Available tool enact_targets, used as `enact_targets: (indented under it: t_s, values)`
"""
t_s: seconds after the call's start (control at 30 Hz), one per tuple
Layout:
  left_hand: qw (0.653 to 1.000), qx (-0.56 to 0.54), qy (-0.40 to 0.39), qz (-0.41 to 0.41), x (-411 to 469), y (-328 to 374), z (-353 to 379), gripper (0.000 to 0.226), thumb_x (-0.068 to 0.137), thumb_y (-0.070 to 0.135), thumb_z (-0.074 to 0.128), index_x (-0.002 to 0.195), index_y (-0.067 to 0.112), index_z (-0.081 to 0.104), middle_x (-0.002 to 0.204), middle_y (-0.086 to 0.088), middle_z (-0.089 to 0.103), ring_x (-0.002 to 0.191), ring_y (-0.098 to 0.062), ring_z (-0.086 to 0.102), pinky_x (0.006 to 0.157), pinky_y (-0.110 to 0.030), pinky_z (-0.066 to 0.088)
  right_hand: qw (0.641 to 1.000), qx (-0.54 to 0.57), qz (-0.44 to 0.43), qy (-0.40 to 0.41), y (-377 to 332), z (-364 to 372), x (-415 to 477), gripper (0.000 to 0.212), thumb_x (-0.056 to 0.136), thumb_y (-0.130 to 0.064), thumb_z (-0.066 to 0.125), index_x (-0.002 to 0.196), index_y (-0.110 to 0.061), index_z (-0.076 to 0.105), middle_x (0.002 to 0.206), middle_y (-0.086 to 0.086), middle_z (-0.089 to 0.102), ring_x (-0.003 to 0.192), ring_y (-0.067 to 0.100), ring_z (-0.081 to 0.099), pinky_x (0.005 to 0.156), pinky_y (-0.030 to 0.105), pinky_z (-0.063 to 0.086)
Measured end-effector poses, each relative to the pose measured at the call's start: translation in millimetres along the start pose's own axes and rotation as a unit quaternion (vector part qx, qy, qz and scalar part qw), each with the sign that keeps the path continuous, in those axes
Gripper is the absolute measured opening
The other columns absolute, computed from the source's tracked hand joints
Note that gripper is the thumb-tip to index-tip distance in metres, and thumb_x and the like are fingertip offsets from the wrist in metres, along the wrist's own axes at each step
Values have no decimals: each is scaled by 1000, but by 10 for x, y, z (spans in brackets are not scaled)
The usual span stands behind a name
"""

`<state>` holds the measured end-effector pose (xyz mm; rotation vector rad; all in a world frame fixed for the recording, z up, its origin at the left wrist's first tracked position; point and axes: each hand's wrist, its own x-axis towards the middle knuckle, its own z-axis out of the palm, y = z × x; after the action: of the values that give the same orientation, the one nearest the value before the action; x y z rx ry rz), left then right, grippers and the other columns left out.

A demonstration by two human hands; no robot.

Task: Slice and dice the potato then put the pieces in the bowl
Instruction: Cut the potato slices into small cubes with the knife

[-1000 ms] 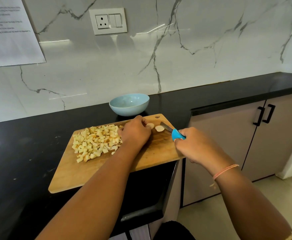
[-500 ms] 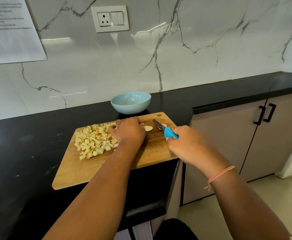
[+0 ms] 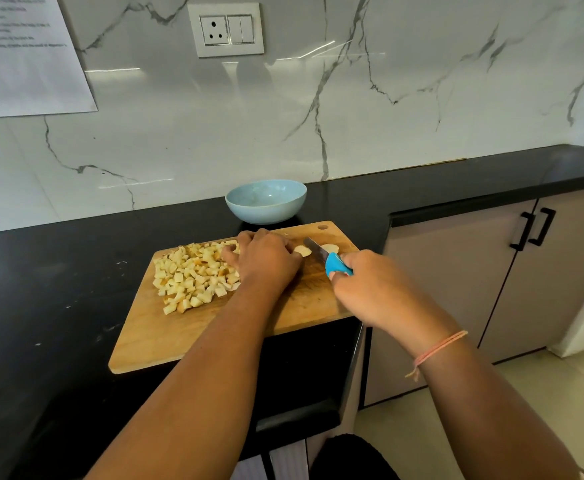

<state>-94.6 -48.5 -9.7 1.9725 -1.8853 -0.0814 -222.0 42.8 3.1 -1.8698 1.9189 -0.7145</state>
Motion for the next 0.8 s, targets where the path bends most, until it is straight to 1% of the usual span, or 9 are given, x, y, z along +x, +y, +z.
enact_targets:
  t_s: [0.1, 0.17, 0.23, 0.37, 0.43, 0.5, 0.63, 0.73, 0.8]
  values:
    - [1000, -9, 6, 6, 6, -8, 10, 20, 90, 33, 54, 102, 34, 70, 128, 5, 52, 132, -23, 28, 107, -50, 16, 1000, -12, 1, -8, -45, -3, 20, 35, 99, -30, 43, 132, -20, 47, 89, -6, 50, 80, 12, 52, 67, 23, 44]
    - [1000, -6, 9, 10, -1, -3, 19, 22, 89, 37, 54, 103, 34, 71, 126, 6, 53, 131, -22, 30, 107, -50, 16, 1000, -25, 2, -11, -82, -12, 33, 37, 98, -29, 43, 133, -20, 46, 85, -7, 47, 85, 14, 54, 74, 26, 48]
    - [1000, 5, 5, 15, -4, 5, 27, 25, 87, 44, 55, 104, 35, 71, 124, 7, 53, 129, -21, 31, 107, -50, 16, 999, -38, 7, -14, -120, -19, 46, 39, 97, -28, 44, 135, -20, 45, 86, -7, 47, 90, 16, 55, 79, 29, 50]
    - [1000, 4, 9, 19, 3, 7, 69, 23, 84, 47, 58, 97, 34, 72, 122, 9, 54, 127, -20, 31, 106, -51, 16, 999, -47, 20, -20, -191, -46, 90, 35, 93, -23, 47, 127, -17, 51, 78, -7, 43, 88, 17, 53, 80, 31, 49]
    - [1000, 5, 10, 19, 4, 10, 76, 22, 84, 46, 57, 93, 33, 72, 120, 8, 55, 127, -21, 31, 106, -52, 16, 998, -41, 25, -28, -230, -78, 101, 32, 91, -21, 48, 123, -16, 53, 79, -5, 44, 91, 19, 54, 83, 33, 50]
    - [1000, 15, 8, 17, 2, 20, 72, 23, 85, 46, 56, 94, 31, 72, 120, 7, 55, 128, -21, 31, 108, -53, 14, 998, -36, 28, -37, -253, -111, 78, 30, 91, -19, 47, 120, -15, 53, 79, -4, 45, 92, 21, 56, 85, 34, 50]
    - [999, 29, 3, 17, 6, 23, 57, 25, 87, 44, 53, 99, 32, 71, 122, 8, 55, 129, -22, 30, 110, -53, 14, 998, -36, 22, -43, -213, -142, -80, 38, 89, -15, 45, 127, -19, 50, 80, -3, 47, 74, 17, 53, 72, 31, 49]
    - [999, 26, -5, 20, 10, 7, 59, 25, 88, 43, 52, 100, 33, 71, 124, 8, 55, 131, -23, 29, 110, -53, 15, 997, -45, 19, -52, -144, -182, -217, 40, 91, -16, 46, 131, -17, 47, 83, -5, 46, 81, 15, 51, 80, 30, 50]
    - [1000, 20, -11, 20, 11, -6, 51, 23, 88, 43, 52, 98, 34, 71, 125, 7, 55, 131, -24, 29, 109, -53, 15, 997, -52, 14, -49, -128, -235, -259, 37, 92, -19, 47, 128, -16, 50, 88, -2, 52, 84, 15, 54, 82, 32, 52]
